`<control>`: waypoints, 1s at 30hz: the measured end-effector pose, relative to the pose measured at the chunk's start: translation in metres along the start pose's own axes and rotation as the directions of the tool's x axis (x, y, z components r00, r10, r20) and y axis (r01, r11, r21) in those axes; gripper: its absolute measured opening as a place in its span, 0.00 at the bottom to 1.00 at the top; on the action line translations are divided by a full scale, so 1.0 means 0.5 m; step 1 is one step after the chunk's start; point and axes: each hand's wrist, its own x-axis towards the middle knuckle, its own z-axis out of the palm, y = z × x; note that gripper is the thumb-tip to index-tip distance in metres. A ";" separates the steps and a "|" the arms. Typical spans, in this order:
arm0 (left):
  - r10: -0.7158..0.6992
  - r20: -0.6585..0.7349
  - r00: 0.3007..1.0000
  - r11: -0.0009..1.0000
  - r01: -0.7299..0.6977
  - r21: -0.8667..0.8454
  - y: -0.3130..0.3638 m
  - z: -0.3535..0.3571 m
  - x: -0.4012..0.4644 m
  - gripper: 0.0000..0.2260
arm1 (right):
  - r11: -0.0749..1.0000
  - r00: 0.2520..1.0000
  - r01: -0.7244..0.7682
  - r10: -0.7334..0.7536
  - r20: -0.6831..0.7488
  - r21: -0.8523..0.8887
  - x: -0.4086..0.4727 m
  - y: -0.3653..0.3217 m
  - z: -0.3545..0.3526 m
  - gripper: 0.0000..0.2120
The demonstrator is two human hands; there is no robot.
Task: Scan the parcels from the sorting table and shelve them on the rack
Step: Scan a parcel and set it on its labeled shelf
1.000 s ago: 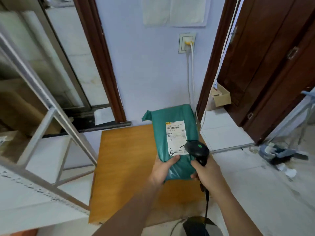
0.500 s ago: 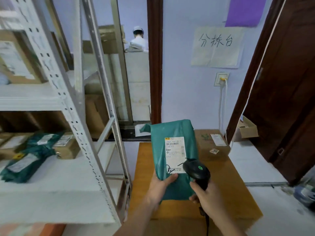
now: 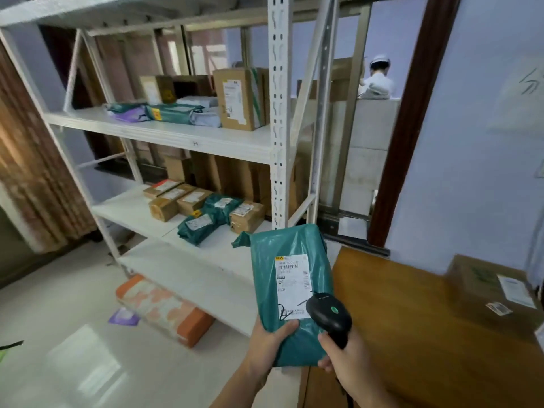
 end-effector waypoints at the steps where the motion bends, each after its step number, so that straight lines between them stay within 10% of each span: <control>1: 0.005 -0.025 1.000 1.000 -0.005 -0.005 -0.003 -0.018 -0.016 0.40 | 1.000 1.000 0.006 -0.006 0.023 -0.004 -0.004 0.000 0.015 0.09; 30: 0.068 -0.275 0.959 0.993 -0.039 0.112 0.134 -0.659 0.127 0.33 | 0.999 0.979 -0.003 0.012 0.203 -0.048 0.173 -0.218 0.641 0.15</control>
